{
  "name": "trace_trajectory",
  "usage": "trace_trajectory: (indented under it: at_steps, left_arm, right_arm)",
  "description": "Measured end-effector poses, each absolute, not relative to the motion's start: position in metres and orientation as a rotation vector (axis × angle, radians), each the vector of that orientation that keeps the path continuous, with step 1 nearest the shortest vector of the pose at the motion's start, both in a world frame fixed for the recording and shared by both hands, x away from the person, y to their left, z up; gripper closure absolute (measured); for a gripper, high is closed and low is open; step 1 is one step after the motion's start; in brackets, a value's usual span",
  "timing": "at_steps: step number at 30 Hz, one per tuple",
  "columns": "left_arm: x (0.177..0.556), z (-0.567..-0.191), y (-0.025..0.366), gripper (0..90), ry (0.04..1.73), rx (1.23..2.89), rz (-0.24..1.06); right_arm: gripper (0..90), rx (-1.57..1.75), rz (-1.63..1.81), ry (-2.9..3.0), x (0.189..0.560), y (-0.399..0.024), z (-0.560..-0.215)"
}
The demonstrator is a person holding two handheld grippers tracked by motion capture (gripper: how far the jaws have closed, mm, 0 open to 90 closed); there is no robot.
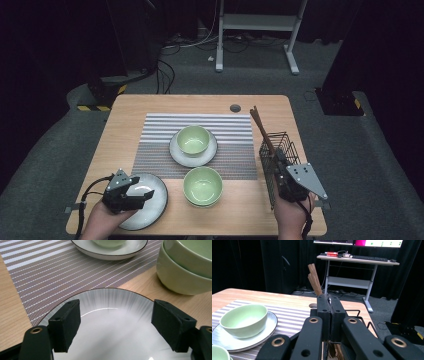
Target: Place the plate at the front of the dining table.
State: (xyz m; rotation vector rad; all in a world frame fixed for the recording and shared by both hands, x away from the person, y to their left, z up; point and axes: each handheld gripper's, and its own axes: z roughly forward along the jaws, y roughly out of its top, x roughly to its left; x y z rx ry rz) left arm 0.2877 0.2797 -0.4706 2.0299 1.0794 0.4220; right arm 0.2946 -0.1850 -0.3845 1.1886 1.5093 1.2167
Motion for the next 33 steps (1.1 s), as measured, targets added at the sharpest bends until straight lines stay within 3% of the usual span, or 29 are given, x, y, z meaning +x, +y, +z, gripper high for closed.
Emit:
trace_trajectory:
  at_steps: [33]
  left_arm:
    - [0.2886,-0.4719,0.2798,23.8,1.084,2.038,0.421]
  right_arm:
    - [88.7,1.171,1.267,1.463,0.2882,-0.1865,-0.3787]
